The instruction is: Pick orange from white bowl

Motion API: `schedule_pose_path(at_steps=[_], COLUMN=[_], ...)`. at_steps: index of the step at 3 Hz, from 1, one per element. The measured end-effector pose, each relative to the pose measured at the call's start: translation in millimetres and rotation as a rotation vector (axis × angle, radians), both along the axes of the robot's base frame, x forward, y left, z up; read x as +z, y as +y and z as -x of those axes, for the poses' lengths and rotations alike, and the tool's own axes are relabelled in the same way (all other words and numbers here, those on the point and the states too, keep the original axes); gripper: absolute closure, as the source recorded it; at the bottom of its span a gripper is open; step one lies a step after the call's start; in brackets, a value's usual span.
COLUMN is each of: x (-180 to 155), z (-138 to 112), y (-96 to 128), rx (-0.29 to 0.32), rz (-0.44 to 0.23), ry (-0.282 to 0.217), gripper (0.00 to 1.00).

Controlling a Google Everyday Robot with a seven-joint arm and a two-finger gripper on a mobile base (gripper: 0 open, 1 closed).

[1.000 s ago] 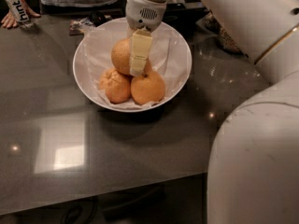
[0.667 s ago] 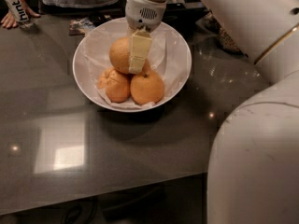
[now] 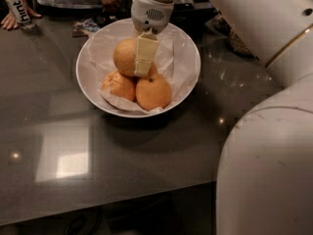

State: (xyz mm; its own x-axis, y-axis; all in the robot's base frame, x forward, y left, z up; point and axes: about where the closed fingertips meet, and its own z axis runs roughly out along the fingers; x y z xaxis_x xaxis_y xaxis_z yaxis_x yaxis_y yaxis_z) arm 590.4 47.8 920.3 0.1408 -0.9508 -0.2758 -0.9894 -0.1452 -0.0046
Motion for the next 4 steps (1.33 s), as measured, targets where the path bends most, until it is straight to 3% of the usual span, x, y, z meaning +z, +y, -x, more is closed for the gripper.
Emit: schedule_pose_path(at_steps=[4], x=[6.1], z=[0.0], y=[0.0], rx=[0.0], rz=[0.0], ry=[0.0], gripper=[1.0])
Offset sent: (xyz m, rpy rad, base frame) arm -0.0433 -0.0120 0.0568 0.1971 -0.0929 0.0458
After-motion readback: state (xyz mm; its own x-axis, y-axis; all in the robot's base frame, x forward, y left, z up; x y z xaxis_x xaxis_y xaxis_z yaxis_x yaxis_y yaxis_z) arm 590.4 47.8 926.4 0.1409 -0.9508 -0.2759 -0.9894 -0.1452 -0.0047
